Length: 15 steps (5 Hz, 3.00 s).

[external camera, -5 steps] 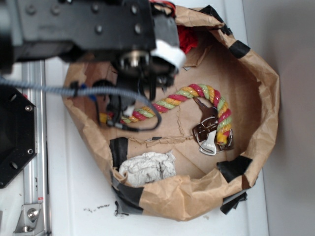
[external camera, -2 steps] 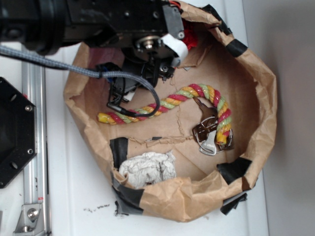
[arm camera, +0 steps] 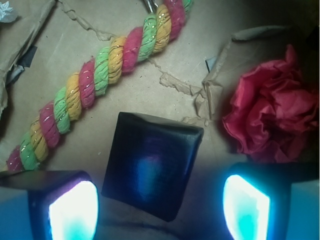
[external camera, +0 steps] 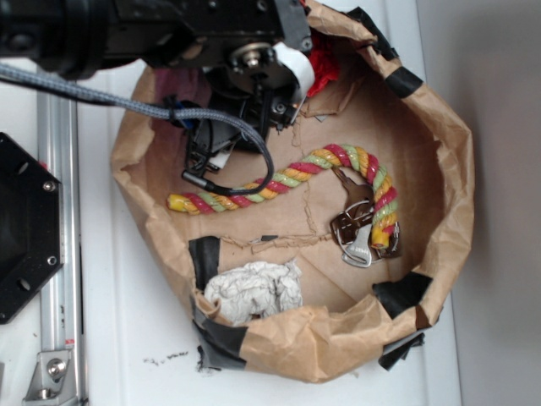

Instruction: Grab the black box.

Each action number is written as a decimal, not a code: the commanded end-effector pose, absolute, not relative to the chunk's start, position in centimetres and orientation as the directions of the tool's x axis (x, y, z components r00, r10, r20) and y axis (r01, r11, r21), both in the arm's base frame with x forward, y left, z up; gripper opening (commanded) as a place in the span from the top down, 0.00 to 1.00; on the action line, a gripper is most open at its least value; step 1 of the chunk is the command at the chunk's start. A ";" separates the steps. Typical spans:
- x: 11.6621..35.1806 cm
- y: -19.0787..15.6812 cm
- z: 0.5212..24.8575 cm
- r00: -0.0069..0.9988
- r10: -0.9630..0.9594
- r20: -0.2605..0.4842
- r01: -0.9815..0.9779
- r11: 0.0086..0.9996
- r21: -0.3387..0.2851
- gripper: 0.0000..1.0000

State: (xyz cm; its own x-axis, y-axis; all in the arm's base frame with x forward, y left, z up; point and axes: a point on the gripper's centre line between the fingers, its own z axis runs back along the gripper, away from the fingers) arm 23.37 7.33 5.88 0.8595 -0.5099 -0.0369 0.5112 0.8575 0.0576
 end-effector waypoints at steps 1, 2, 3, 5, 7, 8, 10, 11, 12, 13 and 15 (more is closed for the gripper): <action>23.4 7.8 6.7 0.862 -0.506 -0.009 0.505 0.859 0.085 0.00; 21.8 6.1 5.3 0.899 -0.428 0.099 0.420 0.903 0.086 0.00; 22.0 5.2 3.4 0.921 -0.378 0.092 0.365 0.922 0.130 0.00; 23.7 6.5 2.6 0.935 -0.347 0.079 0.331 0.929 0.166 0.00; 24.6 6.8 3.2 0.944 -0.325 0.058 0.313 0.937 0.153 0.00; 24.6 7.3 3.2 0.954 -0.296 0.047 0.287 0.947 0.142 0.00; 23.8 8.0 6.7 0.933 -0.353 0.068 0.340 0.929 0.145 1.00; 23.7 5.1 11.7 0.922 -0.373 0.107 0.358 0.924 0.138 1.00; 24.2 2.6 16.7 0.885 -0.436 0.165 0.412 0.897 0.161 1.00; 25.1 1.5 19.3 0.897 -0.417 0.149 0.406 0.909 0.099 1.00; 26.1 0.1 18.3 0.892 -0.436 0.116 0.425 0.899 0.107 1.00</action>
